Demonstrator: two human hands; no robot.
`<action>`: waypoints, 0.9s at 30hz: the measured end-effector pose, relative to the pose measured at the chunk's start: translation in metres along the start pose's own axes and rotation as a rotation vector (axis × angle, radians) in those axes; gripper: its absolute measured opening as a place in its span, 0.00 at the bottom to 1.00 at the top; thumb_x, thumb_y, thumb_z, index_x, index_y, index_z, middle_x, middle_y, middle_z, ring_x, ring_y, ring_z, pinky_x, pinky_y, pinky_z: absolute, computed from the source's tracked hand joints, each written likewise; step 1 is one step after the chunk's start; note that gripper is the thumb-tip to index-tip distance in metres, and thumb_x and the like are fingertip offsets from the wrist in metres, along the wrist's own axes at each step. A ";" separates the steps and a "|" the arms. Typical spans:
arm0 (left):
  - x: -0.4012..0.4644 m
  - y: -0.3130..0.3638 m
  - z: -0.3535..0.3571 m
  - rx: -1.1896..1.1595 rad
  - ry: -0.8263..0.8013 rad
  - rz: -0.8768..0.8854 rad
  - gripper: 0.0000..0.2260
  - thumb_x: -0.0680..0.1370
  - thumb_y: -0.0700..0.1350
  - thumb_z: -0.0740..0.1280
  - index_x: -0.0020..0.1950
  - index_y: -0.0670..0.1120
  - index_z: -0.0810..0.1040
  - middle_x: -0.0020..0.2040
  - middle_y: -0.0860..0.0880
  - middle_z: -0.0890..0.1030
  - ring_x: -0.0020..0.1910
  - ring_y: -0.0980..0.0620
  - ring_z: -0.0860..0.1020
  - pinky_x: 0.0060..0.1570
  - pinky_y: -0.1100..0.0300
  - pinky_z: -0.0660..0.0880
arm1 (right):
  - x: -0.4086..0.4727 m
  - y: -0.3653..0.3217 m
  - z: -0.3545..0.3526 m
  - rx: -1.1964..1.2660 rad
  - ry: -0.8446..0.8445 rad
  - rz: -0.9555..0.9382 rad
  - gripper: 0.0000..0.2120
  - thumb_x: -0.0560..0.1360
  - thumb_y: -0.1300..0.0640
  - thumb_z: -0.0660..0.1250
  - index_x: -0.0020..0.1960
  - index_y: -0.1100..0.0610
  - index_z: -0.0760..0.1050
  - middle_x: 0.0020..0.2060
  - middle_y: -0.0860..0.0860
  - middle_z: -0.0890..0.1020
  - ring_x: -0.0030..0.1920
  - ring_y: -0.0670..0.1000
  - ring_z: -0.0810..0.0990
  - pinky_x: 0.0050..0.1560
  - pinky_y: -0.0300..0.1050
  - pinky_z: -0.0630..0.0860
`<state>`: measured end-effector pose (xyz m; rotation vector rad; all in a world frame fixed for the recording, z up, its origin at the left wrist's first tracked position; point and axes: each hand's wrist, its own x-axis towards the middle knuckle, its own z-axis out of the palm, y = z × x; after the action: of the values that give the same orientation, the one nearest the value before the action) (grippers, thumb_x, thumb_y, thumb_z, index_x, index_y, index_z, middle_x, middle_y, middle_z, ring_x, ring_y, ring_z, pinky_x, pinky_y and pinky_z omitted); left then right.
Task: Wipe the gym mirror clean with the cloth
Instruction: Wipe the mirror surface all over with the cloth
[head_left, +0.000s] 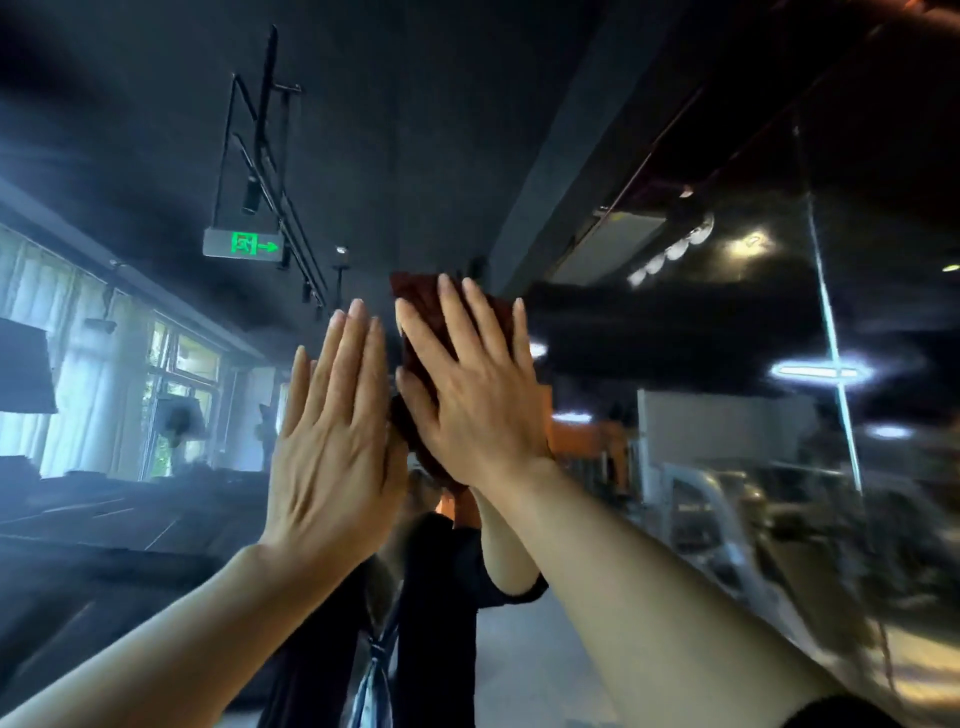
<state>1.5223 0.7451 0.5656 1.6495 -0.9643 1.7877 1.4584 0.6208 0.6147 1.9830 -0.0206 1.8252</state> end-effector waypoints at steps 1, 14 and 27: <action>-0.004 0.013 0.005 -0.006 -0.012 -0.003 0.32 0.77 0.42 0.61 0.80 0.36 0.56 0.81 0.40 0.52 0.81 0.46 0.47 0.79 0.47 0.46 | -0.005 0.012 -0.003 0.009 0.008 -0.028 0.27 0.82 0.43 0.50 0.78 0.48 0.64 0.78 0.56 0.63 0.80 0.57 0.57 0.78 0.65 0.49; -0.039 0.118 0.042 0.069 -0.218 0.032 0.37 0.79 0.54 0.61 0.81 0.38 0.51 0.82 0.43 0.49 0.81 0.47 0.47 0.78 0.42 0.48 | -0.108 0.192 -0.025 -0.037 0.063 0.260 0.27 0.82 0.43 0.52 0.79 0.49 0.62 0.78 0.58 0.62 0.79 0.59 0.56 0.78 0.66 0.48; -0.090 0.075 -0.001 0.177 -0.301 -0.098 0.39 0.78 0.60 0.60 0.81 0.39 0.53 0.82 0.43 0.52 0.81 0.46 0.47 0.78 0.47 0.39 | -0.127 0.100 -0.016 -0.046 0.043 0.407 0.28 0.83 0.45 0.50 0.79 0.56 0.62 0.77 0.65 0.63 0.78 0.65 0.58 0.75 0.72 0.52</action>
<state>1.4749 0.7084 0.4647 2.0841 -0.8515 1.6284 1.3970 0.4997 0.5248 2.0155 -0.4803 2.0885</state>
